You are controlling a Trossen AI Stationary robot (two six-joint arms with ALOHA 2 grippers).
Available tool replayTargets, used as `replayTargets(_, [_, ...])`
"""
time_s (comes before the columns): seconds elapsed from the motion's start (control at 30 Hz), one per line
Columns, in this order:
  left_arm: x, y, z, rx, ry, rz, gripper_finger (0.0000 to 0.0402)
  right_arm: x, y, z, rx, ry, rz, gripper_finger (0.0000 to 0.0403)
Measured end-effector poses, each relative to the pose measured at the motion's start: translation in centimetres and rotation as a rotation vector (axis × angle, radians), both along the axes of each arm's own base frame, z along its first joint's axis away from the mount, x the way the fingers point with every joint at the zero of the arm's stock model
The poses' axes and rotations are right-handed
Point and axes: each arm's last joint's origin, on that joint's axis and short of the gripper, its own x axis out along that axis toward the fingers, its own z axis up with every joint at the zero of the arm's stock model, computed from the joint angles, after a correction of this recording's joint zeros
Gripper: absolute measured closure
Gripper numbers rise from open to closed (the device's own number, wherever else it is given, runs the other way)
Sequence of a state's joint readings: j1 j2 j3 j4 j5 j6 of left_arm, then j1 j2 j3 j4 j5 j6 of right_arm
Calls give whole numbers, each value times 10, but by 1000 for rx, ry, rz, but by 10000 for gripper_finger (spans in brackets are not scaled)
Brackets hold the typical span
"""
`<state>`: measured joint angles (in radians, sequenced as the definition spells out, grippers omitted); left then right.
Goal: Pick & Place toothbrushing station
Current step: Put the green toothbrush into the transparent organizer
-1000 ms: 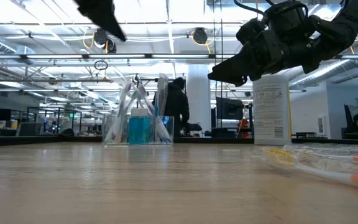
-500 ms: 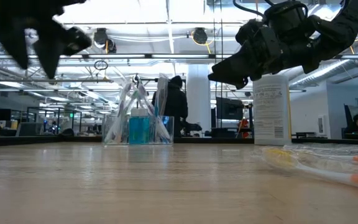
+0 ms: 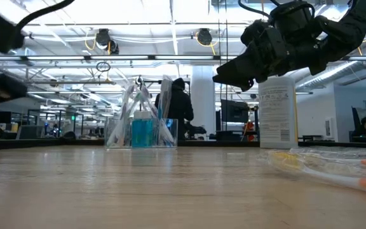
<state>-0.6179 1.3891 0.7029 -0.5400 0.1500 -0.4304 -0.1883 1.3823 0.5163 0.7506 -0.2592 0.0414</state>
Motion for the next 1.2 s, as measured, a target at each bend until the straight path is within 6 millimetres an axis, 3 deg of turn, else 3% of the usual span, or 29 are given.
replayTargets(0.33, [-25,-2,-22,72,54,-73,229,0,0,0,0,0,0,202])
replayTargets(0.7, [-33,-2,-30,96,29,-171,234,0,0,0,0,0,0,202])
replayTargets(1.07, [-32,-1,-31,136,0,-145,358,0,0,0,0,0,0,202])
replayTargets(1.2, [-30,-2,-30,139,-23,-94,381,0,0,0,0,0,0,202])
